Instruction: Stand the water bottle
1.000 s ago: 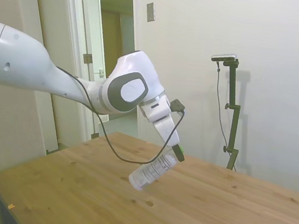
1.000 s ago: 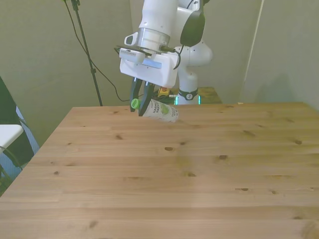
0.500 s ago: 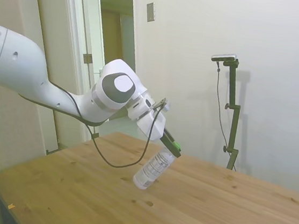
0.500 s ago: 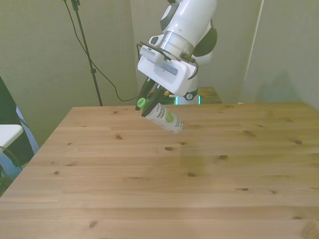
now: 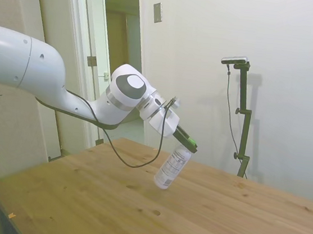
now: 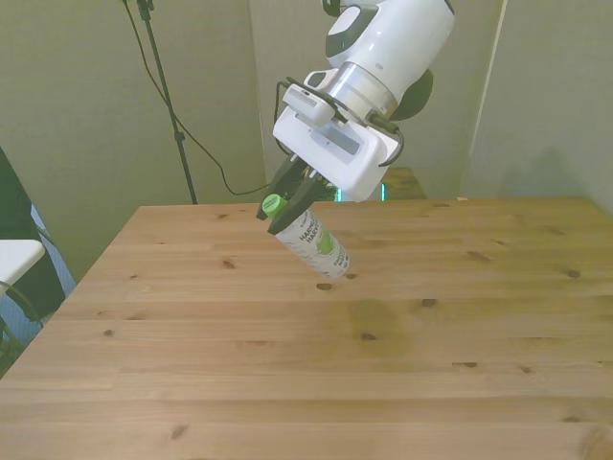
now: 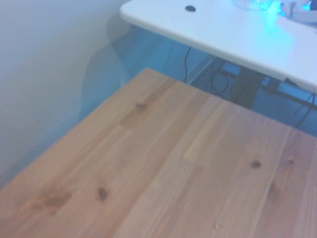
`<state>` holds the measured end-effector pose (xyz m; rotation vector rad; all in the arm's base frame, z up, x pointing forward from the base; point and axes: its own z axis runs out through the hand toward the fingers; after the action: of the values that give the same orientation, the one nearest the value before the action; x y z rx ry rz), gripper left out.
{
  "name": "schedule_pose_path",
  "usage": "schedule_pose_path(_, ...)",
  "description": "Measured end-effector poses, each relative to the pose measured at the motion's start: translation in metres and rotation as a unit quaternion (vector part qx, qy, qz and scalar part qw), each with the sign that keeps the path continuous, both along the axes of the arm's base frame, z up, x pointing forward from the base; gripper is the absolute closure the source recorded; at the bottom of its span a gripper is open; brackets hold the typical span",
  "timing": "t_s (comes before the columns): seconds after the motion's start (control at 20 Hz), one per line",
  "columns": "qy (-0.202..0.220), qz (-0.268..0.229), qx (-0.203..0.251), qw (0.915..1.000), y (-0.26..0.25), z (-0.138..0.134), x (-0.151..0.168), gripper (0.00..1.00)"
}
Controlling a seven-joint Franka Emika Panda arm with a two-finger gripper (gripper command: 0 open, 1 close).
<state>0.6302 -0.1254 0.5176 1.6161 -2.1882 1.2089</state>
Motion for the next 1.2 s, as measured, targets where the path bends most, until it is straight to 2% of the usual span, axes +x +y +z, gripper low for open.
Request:
schedule_pose_path(0.2, -0.044, -0.033, -0.047, 0.9974, 0.005, -0.007, 0.033, 1.00)
schedule_pose_path(0.35, -0.076, -0.063, -0.087, 0.9912, 0.017, -0.011, 0.056, 1.00)
schedule_pose_path(0.55, -0.107, -0.093, -0.119, 0.9828, 0.025, -0.014, 0.079, 1.00)
schedule_pose_path(0.95, -0.131, -0.121, -0.141, 0.9738, 0.040, -0.034, 0.116, 1.00)
schedule_pose_path(1.2, -0.122, -0.131, -0.166, 0.9696, 0.051, -0.060, 0.132, 1.00)
